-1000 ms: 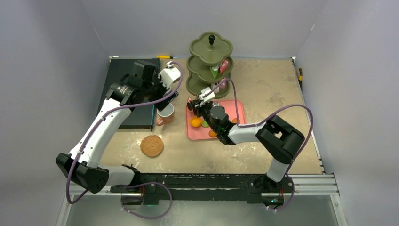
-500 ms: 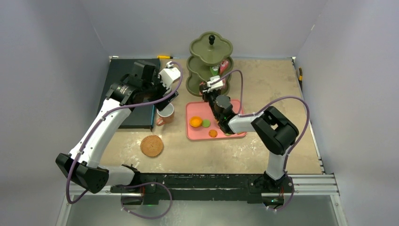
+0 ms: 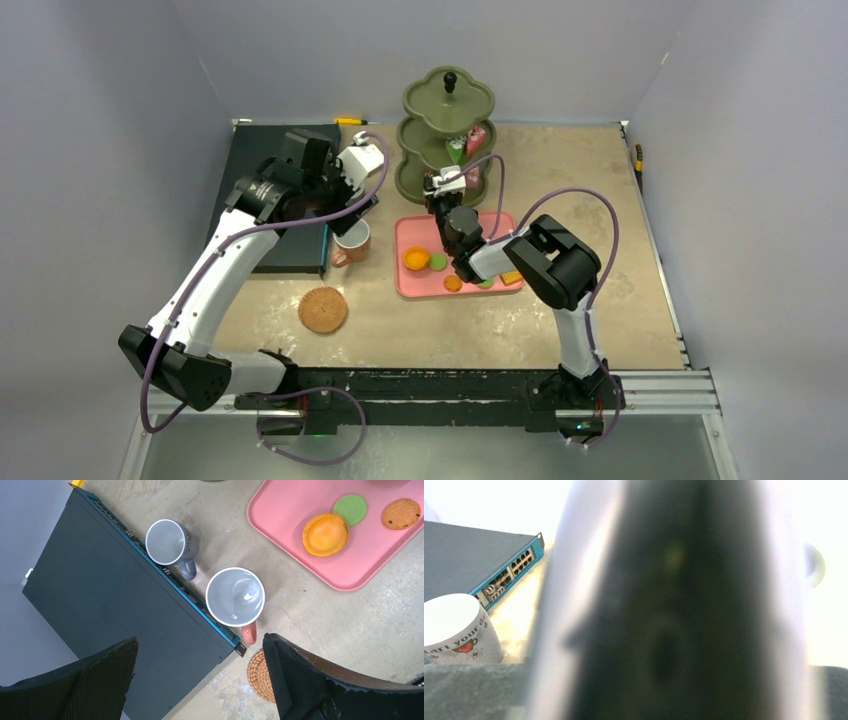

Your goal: Serve the afternoon tea

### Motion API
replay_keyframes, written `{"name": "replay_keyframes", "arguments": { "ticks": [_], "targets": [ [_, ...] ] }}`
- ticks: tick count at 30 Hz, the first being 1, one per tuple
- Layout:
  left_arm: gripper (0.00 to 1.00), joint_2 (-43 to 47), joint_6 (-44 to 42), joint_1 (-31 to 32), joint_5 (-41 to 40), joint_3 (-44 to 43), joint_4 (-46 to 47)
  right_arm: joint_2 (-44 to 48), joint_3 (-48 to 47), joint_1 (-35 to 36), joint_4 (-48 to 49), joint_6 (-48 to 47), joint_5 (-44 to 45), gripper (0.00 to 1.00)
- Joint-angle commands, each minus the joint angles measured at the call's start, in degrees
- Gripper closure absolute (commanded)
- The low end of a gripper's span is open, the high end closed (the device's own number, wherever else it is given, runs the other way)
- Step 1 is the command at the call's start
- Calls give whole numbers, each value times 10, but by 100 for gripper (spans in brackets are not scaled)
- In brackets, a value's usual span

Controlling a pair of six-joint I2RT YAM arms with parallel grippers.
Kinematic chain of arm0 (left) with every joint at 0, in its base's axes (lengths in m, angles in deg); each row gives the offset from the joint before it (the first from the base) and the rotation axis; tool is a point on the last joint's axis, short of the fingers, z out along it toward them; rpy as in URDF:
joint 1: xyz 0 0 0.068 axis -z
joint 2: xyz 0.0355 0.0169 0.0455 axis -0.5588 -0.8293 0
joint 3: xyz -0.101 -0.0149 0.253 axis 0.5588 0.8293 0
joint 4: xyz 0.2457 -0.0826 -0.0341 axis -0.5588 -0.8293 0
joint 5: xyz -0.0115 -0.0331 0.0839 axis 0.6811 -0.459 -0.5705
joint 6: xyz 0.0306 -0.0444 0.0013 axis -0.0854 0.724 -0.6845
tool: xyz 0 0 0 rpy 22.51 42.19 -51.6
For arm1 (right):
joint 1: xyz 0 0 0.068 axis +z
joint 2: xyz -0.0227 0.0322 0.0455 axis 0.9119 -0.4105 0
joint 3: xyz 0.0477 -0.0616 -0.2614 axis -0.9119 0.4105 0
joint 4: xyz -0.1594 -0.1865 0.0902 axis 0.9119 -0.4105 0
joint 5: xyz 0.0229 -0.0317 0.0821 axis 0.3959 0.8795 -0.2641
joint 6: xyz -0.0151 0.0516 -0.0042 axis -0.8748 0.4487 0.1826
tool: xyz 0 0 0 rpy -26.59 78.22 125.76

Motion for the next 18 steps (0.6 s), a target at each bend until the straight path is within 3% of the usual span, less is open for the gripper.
{"name": "replay_keyframes", "arguments": {
  "ticks": [1, 8, 13, 18],
  "targets": [
    [5, 10, -11, -4, -3, 5, -1, -18, -35, -1, 88, -7, 33, 72],
    [5, 10, -16, -4, -5, 6, -2, -50, -57, -1, 97, -6, 43, 68],
    [5, 7, -15, -4, 0, 15, 6, -40, -37, -1, 89, -2, 46, 50],
    [5, -3, -3, -4, 11, 17, 25, 0, 14, 0, 91, 13, 44, 45]
  ]
}}
